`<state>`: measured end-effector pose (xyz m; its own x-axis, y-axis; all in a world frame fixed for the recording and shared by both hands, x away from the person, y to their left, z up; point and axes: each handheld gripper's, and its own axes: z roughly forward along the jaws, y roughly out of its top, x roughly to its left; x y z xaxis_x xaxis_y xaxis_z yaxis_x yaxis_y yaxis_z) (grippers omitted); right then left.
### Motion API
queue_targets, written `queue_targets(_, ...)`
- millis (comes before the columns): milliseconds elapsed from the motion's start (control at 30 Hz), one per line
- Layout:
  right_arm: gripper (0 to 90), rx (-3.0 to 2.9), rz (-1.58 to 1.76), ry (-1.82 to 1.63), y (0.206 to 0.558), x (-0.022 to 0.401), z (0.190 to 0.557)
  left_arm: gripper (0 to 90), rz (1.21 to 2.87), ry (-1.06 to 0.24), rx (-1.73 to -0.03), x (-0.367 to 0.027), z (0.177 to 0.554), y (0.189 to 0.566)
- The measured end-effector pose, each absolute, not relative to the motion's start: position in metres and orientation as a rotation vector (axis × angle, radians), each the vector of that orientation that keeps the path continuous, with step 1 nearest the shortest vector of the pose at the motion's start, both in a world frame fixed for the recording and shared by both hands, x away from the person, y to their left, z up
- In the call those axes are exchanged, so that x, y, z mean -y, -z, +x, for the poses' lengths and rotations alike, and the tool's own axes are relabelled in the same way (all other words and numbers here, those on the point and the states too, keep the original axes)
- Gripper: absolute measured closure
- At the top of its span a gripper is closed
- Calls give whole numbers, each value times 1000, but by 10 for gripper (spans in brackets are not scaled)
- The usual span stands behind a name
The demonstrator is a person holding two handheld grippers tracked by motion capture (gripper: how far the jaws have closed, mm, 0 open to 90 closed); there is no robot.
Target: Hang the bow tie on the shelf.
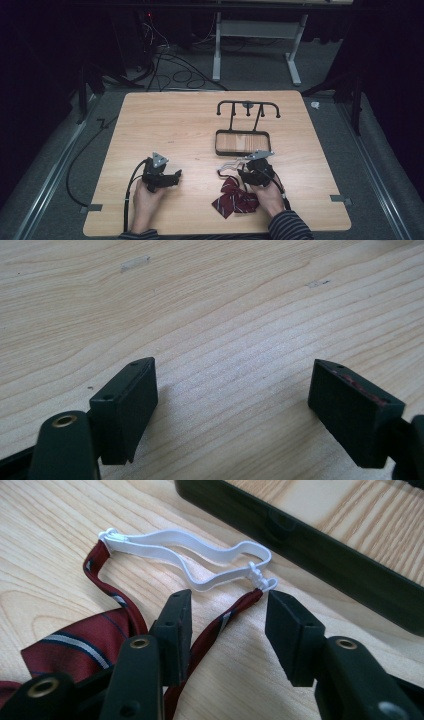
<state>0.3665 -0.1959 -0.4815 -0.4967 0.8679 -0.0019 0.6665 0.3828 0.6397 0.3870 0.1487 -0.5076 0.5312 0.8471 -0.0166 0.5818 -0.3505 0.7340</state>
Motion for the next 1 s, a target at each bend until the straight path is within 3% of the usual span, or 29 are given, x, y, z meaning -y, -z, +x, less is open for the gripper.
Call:
queue_targets(633, 878, -2357, 1287, -823, 489, 198, 364, 203, 2068, -484, -1154, -149, 387, 508)
queue_targets(1000, 900, -2361, 1322, -905, 489, 206, 362, 202, 2069, -483, -1154, -149, 387, 508)
